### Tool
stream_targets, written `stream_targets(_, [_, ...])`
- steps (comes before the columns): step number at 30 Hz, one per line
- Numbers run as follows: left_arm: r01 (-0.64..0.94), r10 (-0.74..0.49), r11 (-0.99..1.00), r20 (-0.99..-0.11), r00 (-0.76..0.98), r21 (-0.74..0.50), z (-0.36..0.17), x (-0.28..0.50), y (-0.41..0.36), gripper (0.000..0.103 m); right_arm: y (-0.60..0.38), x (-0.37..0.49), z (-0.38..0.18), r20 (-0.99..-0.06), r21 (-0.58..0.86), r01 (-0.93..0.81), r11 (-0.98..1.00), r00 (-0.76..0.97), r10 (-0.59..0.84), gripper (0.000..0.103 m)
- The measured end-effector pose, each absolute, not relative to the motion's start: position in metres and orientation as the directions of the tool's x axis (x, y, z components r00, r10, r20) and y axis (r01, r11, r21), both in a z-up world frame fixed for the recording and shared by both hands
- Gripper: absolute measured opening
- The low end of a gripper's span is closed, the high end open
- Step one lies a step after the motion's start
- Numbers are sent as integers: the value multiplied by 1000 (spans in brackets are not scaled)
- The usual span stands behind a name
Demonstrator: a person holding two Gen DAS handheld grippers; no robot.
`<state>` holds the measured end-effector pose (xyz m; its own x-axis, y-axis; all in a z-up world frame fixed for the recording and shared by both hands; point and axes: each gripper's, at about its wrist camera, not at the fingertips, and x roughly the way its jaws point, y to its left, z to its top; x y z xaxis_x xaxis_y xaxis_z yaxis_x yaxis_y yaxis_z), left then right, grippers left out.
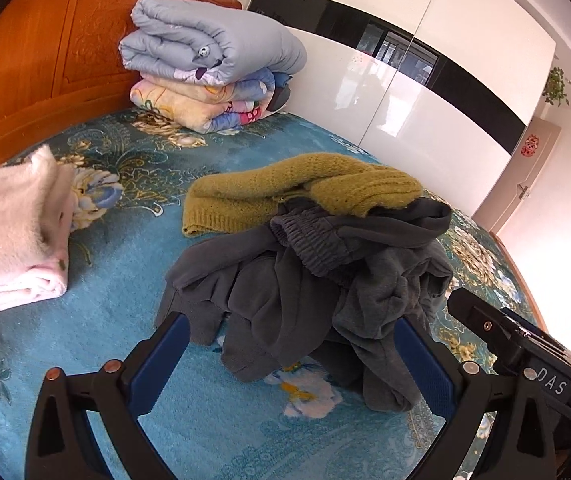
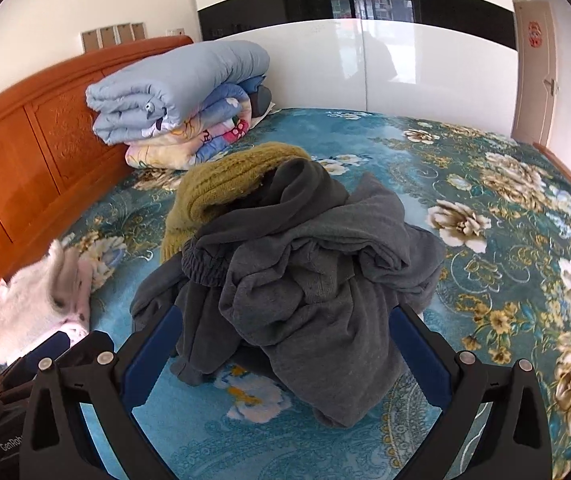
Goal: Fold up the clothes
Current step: 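Reach the right gripper to the mustard sweater and grasp its edge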
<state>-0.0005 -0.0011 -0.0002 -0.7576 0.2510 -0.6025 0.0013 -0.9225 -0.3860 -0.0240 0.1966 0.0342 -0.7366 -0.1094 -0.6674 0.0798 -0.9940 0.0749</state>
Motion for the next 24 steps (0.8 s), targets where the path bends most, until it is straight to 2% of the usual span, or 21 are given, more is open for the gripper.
stream_targets(8, [2,287,-899,-591,-754,-439,-16,-16,-48,103,153,-53,43,-689,-115,126,-985,-725,-12,103])
stream_targets(15, [24,325,-857,-576,-750,-515,-23,-25,-73,103,112,-72,50,-672,-314,202,-928,-738,67,103])
stream_targets(24, [7,329,-858,-560,-760,-513,-32,-19,-94,103,76,-102,51,-667,-421,261,-869,-739,101,103])
